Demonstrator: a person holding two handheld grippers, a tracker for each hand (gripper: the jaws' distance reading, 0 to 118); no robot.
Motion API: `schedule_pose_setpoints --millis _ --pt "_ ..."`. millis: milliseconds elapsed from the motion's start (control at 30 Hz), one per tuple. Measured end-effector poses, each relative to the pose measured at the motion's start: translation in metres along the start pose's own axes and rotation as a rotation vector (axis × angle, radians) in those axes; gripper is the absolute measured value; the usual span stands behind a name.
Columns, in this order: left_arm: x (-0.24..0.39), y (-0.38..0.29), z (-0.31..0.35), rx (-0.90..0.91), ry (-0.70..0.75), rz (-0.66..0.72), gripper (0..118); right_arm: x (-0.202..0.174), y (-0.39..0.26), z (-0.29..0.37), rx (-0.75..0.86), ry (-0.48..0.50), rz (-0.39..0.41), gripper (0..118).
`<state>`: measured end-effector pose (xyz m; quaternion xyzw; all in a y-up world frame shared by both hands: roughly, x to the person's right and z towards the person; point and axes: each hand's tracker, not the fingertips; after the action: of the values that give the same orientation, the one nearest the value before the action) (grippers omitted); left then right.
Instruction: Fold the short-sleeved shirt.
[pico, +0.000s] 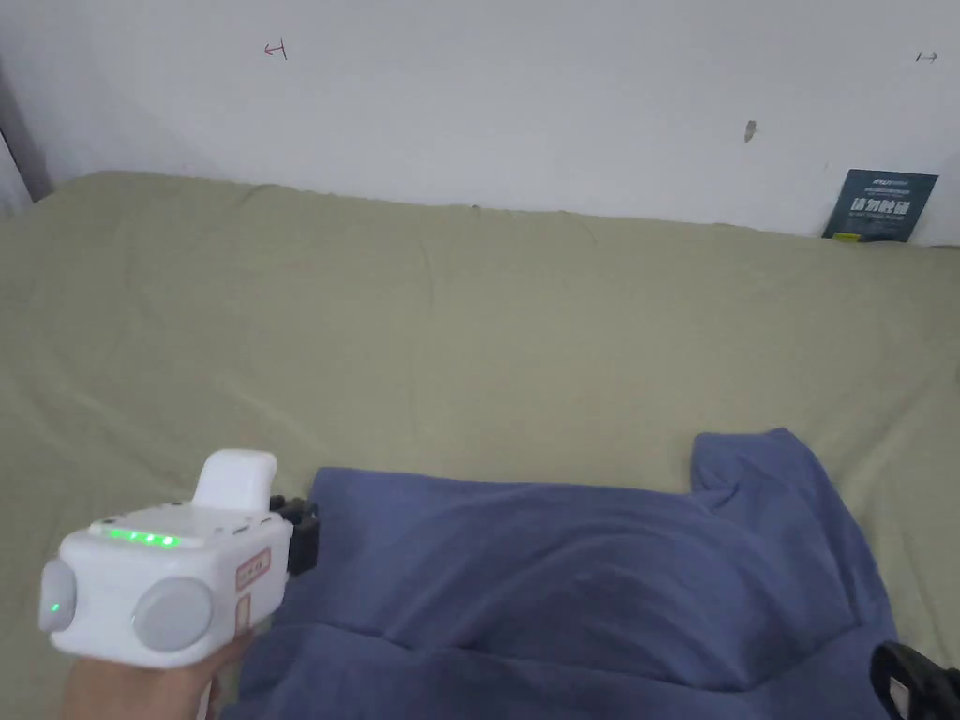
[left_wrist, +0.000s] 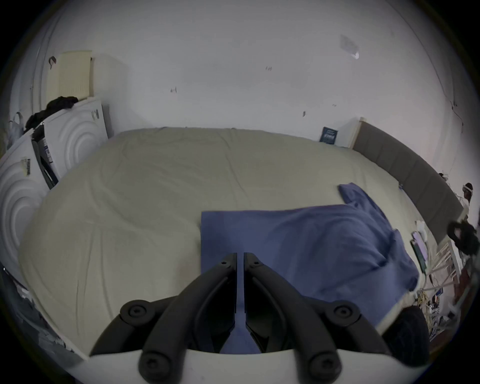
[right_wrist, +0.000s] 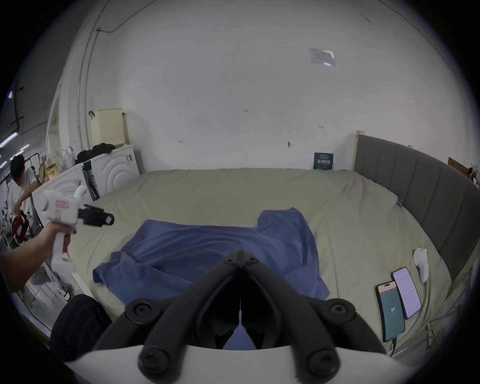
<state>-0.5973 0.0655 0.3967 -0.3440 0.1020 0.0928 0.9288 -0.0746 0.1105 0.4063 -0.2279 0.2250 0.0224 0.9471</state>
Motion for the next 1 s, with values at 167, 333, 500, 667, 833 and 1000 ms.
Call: schedule_pose_setpoints --millis 167,333,500,667,833,1000 --pt "-0.014 0.036 -0.084 -0.098 0.039 -0.024 4 0.015 -0.001 -0.021 -0.042 -0.029 -0.032 1" --pt "-0.012 0.047 -0.133 -0.191 0.081 -0.055 108 0.023 0.000 -0.038 -0.070 -0.041 -0.037 1" --pt "-0.008 0.043 -0.167 -0.302 0.104 -0.032 103 0.024 0.002 -0.047 -0.080 -0.036 -0.060 1" --pt "0.011 0.040 -0.153 -0.299 0.080 -0.067 0 0.023 0.003 -0.051 -0.099 -0.041 -0.064 1" --pt "0.014 0.031 -0.131 -0.258 0.029 -0.065 0 0.032 0.011 -0.072 -0.141 -0.040 -0.065 1" --pt "0.019 0.045 -0.098 -0.145 -0.023 -0.045 0 0.067 0.033 -0.141 -0.220 -0.050 -0.013 1"
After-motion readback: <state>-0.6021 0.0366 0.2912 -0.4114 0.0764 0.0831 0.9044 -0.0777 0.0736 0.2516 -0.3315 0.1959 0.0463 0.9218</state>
